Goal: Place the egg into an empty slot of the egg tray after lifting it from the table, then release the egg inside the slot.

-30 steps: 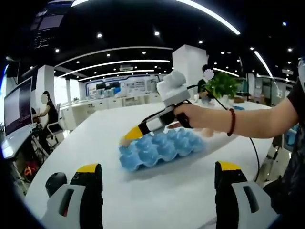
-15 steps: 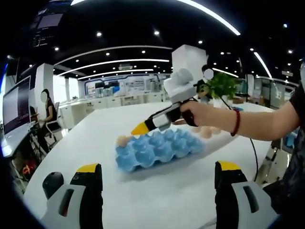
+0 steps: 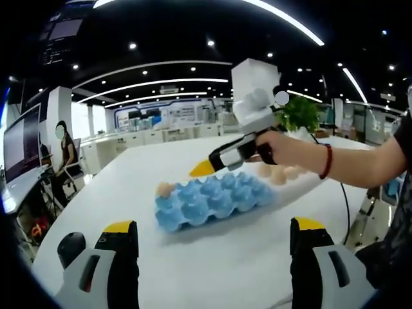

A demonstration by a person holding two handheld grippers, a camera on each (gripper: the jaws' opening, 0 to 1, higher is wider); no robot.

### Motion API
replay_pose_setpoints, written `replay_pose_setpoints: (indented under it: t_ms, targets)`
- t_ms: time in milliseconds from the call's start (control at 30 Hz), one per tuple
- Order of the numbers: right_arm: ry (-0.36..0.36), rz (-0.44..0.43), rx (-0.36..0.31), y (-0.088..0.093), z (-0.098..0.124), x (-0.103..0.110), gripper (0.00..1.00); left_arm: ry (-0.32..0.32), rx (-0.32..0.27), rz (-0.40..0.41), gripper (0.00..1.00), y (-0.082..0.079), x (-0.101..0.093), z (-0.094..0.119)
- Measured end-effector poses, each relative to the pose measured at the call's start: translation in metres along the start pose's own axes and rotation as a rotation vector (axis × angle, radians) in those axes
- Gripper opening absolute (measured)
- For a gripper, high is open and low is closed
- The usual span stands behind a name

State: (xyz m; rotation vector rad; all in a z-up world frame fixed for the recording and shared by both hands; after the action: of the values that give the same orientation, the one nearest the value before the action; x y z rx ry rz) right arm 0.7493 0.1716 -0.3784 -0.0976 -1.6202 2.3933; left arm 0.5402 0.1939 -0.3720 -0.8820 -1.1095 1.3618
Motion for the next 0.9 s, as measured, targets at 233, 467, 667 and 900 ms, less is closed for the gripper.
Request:
replay_pose_setpoints:
  t_ms: [233, 467, 667, 900]
  targets:
    - [0.017, 0.008, 0.009, 0.005, 0.008, -0.006, 0.77, 0.002, 0.003, -0.008, 1.0, 0.0, -0.002, -0.001]
    - [0.029, 0.003, 0.013, 0.009, 0.016, -0.014, 0.77, 0.001, 0.004, -0.009, 1.0, 0.0, -0.002, -0.004]
    - [0.049, -0.011, 0.013, 0.014, 0.026, -0.022, 0.76, 0.008, 0.006, -0.009, 1.0, 0.0, -0.007, -0.008]
    - [0.064, -0.035, 0.014, 0.02, 0.035, -0.033, 0.75, 0.018, 0.009, -0.014, 1.0, 0.001, -0.012, -0.013]
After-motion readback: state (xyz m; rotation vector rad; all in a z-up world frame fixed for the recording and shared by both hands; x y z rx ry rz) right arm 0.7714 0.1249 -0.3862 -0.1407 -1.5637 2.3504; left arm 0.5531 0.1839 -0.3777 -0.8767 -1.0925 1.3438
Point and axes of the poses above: the point that each gripper's makers call its tool centre point, and the gripper's own axes: z roughly backward along the fingers, x roughly to its left, y roughly out of its underside, the point moved 1 cm from there along z, roughly backward along the fingers, and after that the axes turned 12 degrees about -y, right-handed, at the moved point
